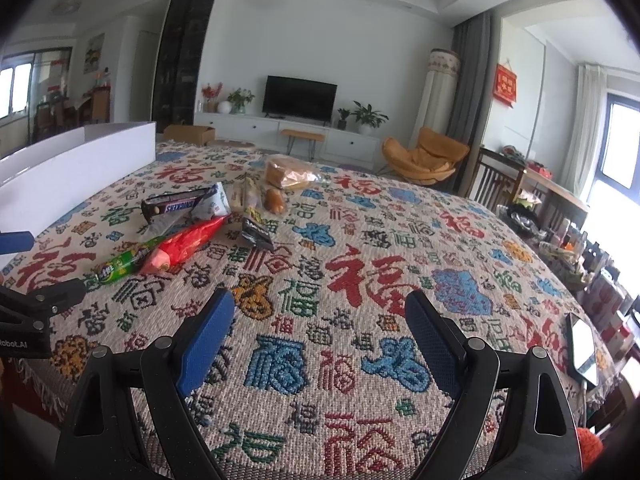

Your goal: Organize snacks

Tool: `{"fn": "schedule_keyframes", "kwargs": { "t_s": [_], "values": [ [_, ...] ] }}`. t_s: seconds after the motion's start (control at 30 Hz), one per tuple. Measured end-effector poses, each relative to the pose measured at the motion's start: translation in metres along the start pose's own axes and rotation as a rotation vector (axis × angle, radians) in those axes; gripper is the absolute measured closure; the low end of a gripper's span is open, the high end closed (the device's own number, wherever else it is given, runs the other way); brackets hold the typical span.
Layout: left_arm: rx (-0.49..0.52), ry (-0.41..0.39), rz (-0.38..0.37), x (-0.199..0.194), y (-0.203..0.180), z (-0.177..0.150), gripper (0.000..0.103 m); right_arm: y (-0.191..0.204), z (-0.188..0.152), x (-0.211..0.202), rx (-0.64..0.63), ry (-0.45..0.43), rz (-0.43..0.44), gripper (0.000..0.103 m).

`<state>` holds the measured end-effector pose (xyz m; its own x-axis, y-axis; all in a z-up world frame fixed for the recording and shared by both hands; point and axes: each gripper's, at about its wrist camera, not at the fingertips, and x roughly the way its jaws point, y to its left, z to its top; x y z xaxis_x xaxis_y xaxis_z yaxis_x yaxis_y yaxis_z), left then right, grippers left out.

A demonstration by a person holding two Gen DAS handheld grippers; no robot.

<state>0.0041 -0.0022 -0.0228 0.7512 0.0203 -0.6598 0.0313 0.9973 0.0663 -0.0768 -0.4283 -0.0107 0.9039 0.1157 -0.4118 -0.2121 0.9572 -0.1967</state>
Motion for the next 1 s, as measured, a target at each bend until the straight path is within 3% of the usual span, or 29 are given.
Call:
{"fn": "schedule_keyframes", "kwargs": {
  "t_s": [1.0],
  "values": [
    [0.000, 0.015, 0.005, 0.0030, 0.0014, -0.0016, 0.000, 0.0006, -0.0019, 0.0021, 0.000, 0.009, 0.004, 0.013]
  ]
}}
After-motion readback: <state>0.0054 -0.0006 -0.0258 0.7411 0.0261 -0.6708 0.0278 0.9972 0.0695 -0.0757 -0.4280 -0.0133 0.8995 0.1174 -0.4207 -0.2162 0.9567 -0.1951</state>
